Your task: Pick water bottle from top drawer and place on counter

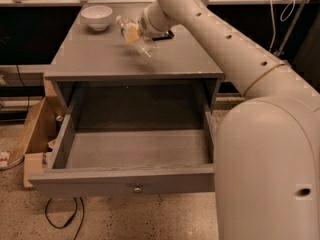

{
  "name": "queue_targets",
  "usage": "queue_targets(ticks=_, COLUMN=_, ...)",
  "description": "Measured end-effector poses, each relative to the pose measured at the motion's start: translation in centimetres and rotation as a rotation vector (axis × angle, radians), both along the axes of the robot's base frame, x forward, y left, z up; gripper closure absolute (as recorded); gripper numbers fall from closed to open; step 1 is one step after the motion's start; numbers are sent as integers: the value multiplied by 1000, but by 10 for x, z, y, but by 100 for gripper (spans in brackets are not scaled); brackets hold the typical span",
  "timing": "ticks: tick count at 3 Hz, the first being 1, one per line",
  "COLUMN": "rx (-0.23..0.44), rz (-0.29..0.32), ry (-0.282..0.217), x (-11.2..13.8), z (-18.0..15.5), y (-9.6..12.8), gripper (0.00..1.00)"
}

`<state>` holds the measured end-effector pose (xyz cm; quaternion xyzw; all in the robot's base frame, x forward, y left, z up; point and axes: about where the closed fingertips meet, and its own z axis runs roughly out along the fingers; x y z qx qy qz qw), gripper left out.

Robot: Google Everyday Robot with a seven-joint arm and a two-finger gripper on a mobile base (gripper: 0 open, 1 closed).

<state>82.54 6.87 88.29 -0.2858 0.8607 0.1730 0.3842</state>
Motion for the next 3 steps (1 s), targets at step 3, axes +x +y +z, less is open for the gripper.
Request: queue_targets(ticks=3, rx=191, rz=-5, ry=-127, x=-22, z=45, y=-61, gripper=0)
